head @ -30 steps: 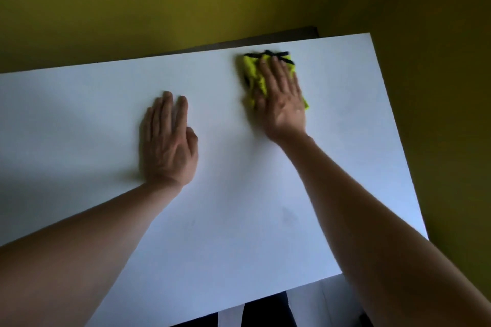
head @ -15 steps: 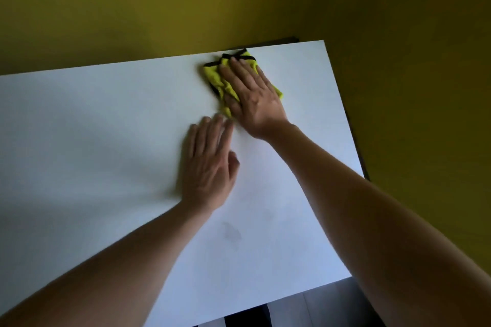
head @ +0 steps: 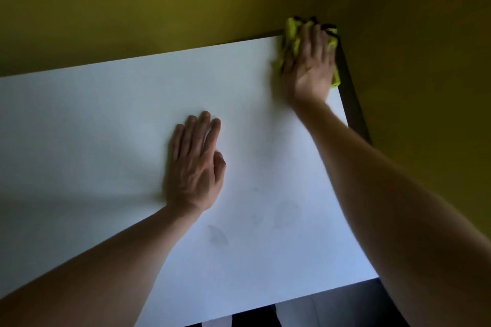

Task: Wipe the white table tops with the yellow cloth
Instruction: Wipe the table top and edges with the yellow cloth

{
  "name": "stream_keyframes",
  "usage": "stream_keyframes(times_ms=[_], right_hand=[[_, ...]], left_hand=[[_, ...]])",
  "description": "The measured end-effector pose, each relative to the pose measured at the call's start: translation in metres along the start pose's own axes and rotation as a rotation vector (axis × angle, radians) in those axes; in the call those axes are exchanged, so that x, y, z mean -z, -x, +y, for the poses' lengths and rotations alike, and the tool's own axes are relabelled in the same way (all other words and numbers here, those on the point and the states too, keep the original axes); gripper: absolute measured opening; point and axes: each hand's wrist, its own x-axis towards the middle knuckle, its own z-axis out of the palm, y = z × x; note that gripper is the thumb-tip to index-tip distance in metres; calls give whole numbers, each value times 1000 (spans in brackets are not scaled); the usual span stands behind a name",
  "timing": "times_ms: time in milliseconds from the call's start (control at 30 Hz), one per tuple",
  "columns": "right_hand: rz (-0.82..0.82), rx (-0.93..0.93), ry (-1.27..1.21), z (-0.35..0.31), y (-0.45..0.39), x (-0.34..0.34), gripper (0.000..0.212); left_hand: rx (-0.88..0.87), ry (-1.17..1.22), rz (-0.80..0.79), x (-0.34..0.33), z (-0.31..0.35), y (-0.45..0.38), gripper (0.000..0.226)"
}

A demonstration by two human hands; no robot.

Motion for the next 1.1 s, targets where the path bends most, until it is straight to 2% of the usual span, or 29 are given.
stream_keyframes(times_ms=[167,267,467,600,667,833,933,967,1100], right_hand=[[-67,417,-109,-75,87,-15,62],[-89,512,-100,-70,91,-11,60],[9,105,-29,41,57,17,61],[28,-13,-11,40,64,24,63],[37,13,-44,18,82,21,63],[-73,373,-124,-42,161,14,62],[-85,489,-145,-28,167,20,60],[-70,456,-140,-15,163,22,60],[26,131,-58,50,131,32,60]], left_hand=[[7,3,4,0,-1,0,56],[-1,19,14,0,-1,-1,55],[9,43,23,-3,-1,-1,58],[3,34,29,-4,0,0,57],[9,39,40,-4,-1,0,57],[23,59,66,-7,-5,2,59],[-2,51,72,-7,-6,2,58],[-5,53,64,-8,-6,1,58],[11,51,46,-7,-3,1,59]])
